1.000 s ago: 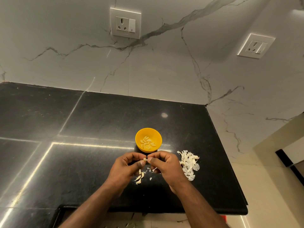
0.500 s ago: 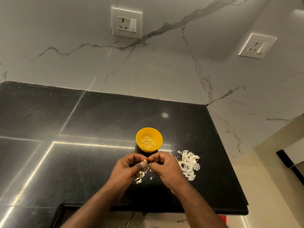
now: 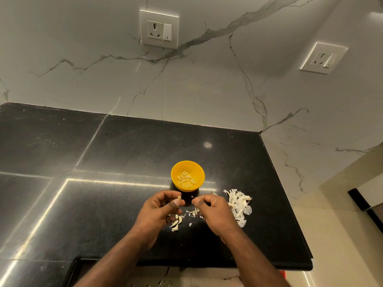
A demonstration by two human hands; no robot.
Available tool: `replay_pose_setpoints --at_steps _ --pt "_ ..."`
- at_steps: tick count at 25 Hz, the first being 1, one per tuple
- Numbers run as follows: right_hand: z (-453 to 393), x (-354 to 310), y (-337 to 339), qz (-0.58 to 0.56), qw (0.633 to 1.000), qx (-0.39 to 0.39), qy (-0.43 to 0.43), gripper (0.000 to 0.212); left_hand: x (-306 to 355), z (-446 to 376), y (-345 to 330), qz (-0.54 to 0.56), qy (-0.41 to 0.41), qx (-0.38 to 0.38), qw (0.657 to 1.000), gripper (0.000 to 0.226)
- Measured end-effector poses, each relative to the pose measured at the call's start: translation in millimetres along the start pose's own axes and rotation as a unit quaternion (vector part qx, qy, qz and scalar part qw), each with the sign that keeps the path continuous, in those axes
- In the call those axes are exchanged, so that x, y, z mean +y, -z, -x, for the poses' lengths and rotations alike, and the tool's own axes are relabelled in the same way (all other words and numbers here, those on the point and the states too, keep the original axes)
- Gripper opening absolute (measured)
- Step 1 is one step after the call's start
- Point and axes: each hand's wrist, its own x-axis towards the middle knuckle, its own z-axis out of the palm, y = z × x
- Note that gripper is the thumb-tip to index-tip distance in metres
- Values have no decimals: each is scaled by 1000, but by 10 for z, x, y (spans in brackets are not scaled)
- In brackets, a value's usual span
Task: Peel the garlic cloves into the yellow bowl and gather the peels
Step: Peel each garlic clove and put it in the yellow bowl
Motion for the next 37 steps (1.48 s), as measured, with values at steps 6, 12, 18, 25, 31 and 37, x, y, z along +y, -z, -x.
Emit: replay_pose_setpoints --at_steps 6,12,18,25,31,37 --pt "-3 16 -1 -13 1000 15 -4 25 -8 -4 17 -26 -9 2 1000 15" --pt "41 -90 -50 -161 987 -16 20 13 -22 -7 33 -67 -33 -9 997 12" --pt "42 -126 -85 -147 986 -28 72 24 12 17 10 -90 -46 -22 995 13" --pt "71 -160 -99 -116 986 -33 112 21 -14 1 26 -54 -21 -27 998 15" --pt "95 -158 -127 -91 987 -38 128 18 -13 -29 13 33 19 -39 999 38" --pt "26 -75 -82 -74 991 24 108 23 -15 -25 11 56 36 -18 998 26"
